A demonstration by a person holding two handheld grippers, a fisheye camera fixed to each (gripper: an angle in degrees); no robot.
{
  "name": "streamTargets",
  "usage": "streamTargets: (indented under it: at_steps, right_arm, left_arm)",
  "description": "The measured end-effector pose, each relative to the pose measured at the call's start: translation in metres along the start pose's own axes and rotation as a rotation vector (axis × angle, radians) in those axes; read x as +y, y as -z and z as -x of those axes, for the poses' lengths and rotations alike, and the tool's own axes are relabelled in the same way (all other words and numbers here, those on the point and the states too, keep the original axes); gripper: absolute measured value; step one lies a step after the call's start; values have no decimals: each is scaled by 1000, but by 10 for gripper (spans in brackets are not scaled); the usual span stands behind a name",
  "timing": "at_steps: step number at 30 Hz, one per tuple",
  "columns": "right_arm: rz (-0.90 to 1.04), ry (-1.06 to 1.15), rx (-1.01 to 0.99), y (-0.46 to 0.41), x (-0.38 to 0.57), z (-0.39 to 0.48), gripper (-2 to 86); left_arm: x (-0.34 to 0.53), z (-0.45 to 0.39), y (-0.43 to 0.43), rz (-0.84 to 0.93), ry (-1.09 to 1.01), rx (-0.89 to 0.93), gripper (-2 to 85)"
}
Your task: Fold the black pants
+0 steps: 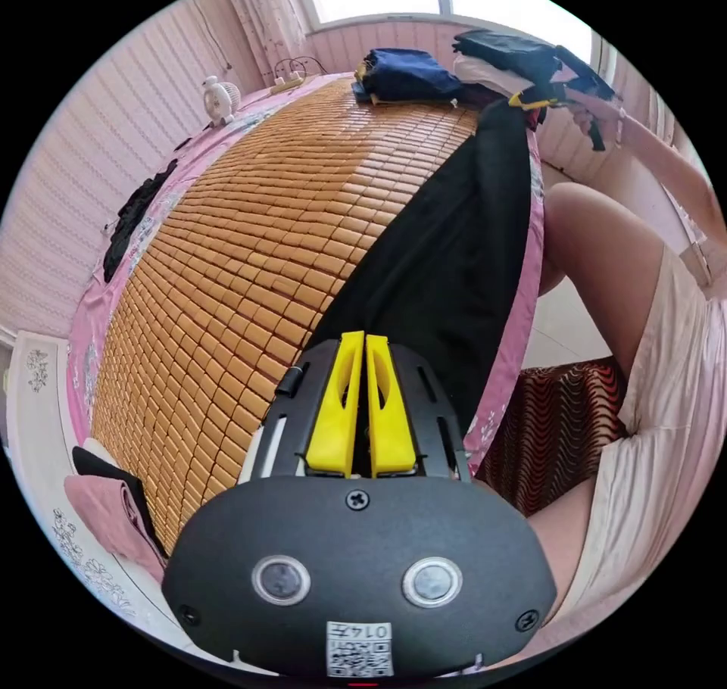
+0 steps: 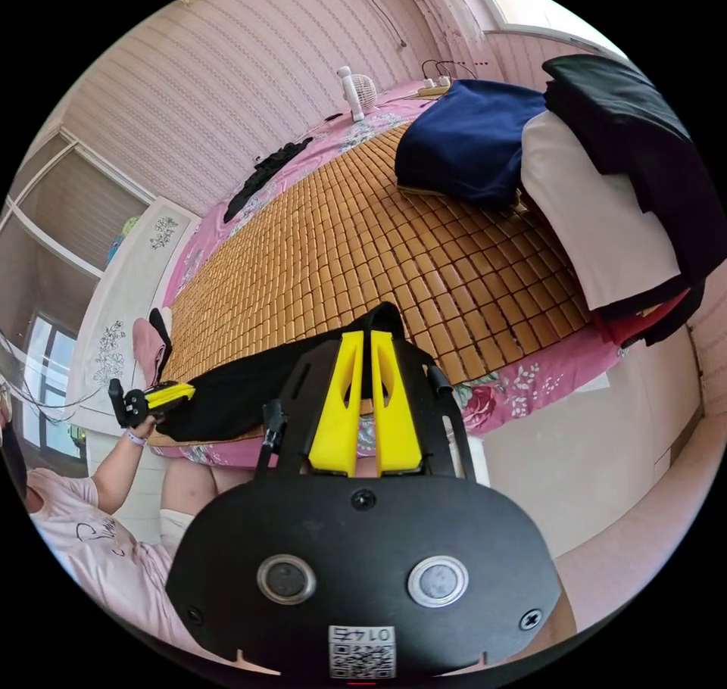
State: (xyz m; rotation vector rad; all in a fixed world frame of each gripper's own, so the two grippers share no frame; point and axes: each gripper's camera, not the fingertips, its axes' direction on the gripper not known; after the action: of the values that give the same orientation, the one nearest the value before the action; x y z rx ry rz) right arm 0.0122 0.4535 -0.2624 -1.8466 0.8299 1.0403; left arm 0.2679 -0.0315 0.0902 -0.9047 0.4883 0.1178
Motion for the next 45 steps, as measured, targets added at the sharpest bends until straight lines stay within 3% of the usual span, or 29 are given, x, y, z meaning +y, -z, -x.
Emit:
streamTargets:
  at_steps: [3,8,14,19,27,34,38,45]
  right_arm:
    - [44,11,55,-19,13,-7,14]
    - [163,35,137,-45,21,-12,30]
    - [3,81,276,-32,-2,12,63]
    - [143,22,146,-74,-18,-7,32]
    - [-28,39,-34,-19,-23,9,24]
    - [110,-46,66,-57,-15,5,60]
    - [156,-13,87,-71,-4,15,47]
    - [107,21,68,-41,-1,50,21]
  left_arm:
    - [3,31,13,-75,136,70,-6]
    - [3,48,-16,-30,209,137,-6]
    - [-2,43,-24,5,187,130,-6]
    - [1,44,-9,9,147,136,-6]
    - [26,50,41,-123,173,72,-7]
    - [55,80,-20,-26,412,54,-6]
    - [66,63,11,-96,355,11,-6]
    - [104,28,35,-68,275,56,-6]
